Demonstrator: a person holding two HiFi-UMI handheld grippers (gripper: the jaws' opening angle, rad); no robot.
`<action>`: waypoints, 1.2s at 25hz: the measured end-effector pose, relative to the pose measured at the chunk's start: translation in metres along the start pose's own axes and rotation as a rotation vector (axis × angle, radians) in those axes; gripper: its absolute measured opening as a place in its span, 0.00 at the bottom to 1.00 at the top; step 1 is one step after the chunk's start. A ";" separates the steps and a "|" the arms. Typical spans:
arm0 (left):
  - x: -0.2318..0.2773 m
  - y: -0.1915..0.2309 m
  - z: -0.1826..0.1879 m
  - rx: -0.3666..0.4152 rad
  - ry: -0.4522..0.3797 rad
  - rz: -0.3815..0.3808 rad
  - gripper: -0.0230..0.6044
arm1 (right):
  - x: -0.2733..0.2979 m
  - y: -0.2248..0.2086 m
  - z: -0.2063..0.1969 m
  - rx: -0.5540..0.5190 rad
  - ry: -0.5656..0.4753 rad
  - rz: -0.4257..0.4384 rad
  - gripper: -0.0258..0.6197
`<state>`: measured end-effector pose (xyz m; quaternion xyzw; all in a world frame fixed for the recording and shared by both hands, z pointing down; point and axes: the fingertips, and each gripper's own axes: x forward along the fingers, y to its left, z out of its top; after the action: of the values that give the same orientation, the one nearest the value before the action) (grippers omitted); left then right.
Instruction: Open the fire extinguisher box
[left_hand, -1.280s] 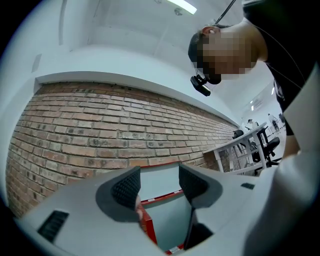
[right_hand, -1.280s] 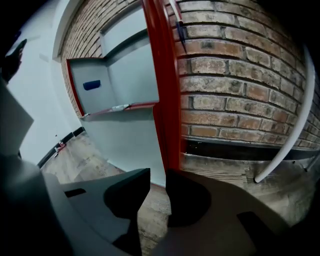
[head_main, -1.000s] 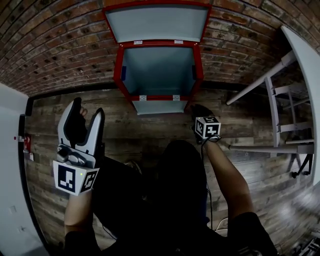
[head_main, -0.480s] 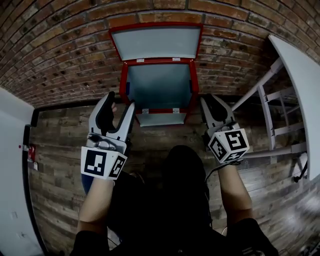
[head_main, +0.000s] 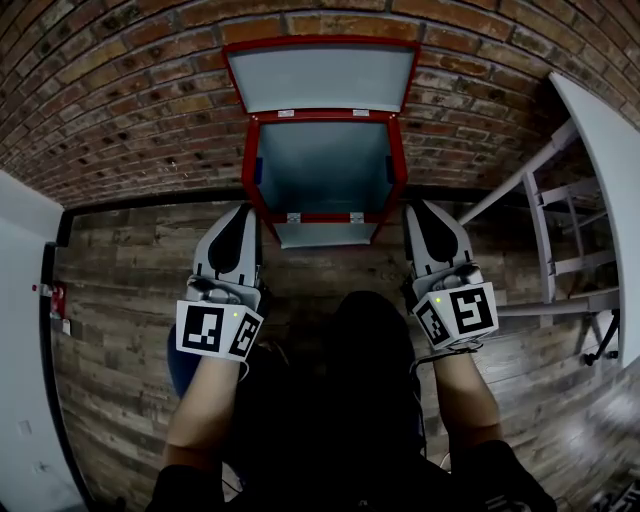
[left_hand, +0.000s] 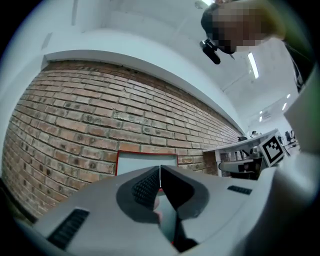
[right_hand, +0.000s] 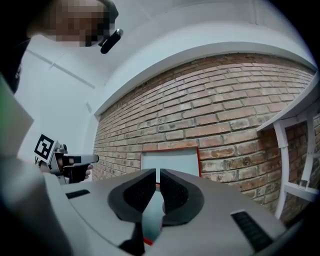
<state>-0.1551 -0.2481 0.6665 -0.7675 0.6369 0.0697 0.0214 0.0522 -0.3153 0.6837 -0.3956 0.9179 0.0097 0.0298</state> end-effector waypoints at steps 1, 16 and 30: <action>0.001 0.001 0.000 0.016 -0.001 0.001 0.12 | 0.003 0.001 -0.001 0.000 0.001 -0.006 0.10; -0.012 0.019 0.195 0.060 0.115 -0.107 0.11 | 0.028 0.049 0.190 0.073 0.147 -0.041 0.07; -0.037 -0.056 0.601 0.046 0.077 -0.066 0.11 | -0.051 0.079 0.557 0.009 0.229 0.020 0.07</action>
<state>-0.1544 -0.1280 0.0737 -0.7895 0.6131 0.0247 0.0166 0.0564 -0.2010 0.1310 -0.3847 0.9193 -0.0393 -0.0734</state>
